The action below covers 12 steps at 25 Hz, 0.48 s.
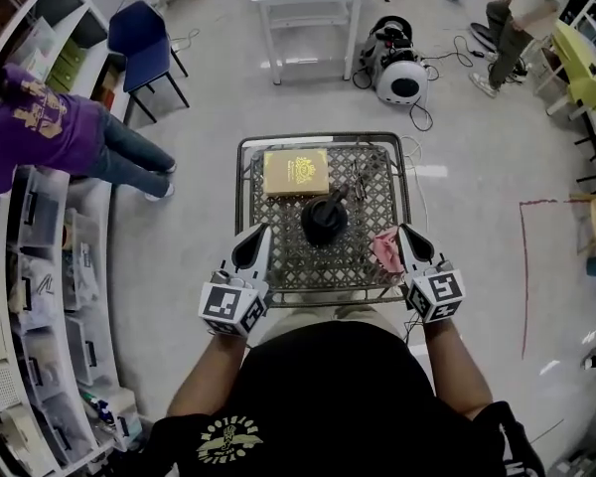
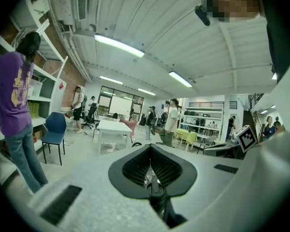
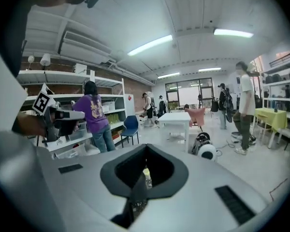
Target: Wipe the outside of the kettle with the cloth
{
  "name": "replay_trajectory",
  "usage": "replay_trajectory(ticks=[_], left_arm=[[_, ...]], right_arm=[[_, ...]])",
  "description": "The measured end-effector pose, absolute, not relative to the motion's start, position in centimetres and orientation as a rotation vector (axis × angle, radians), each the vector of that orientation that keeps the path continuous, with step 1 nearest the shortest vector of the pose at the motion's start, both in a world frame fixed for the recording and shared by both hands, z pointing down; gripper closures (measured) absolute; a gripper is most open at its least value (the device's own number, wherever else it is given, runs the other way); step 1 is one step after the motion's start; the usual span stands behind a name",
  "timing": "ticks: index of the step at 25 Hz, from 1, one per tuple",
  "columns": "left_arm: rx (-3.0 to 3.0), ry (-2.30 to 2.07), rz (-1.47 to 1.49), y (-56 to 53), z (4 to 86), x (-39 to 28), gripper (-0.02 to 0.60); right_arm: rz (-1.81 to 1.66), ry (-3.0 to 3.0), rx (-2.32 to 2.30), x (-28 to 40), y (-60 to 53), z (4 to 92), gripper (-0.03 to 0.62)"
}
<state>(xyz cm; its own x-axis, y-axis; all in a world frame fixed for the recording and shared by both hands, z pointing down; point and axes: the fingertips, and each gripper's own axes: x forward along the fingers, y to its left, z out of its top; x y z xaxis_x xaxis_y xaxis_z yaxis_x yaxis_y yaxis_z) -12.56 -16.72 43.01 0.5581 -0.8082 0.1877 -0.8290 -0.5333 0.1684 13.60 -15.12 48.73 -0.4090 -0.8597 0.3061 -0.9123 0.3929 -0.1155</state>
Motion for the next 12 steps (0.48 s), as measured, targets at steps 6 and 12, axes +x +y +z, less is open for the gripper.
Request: replay_trajectory(ticks=[6, 12], left_arm=[[2.635, -1.351, 0.083, -16.8, 40.1, -11.9, 0.572], [2.705, -1.302, 0.071, -16.0, 38.7, -11.5, 0.573]], right_arm=[[0.263, -2.512, 1.623, 12.4, -14.2, 42.2, 0.583], [0.141, -2.567, 1.62, 11.2, -13.2, 38.2, 0.583]])
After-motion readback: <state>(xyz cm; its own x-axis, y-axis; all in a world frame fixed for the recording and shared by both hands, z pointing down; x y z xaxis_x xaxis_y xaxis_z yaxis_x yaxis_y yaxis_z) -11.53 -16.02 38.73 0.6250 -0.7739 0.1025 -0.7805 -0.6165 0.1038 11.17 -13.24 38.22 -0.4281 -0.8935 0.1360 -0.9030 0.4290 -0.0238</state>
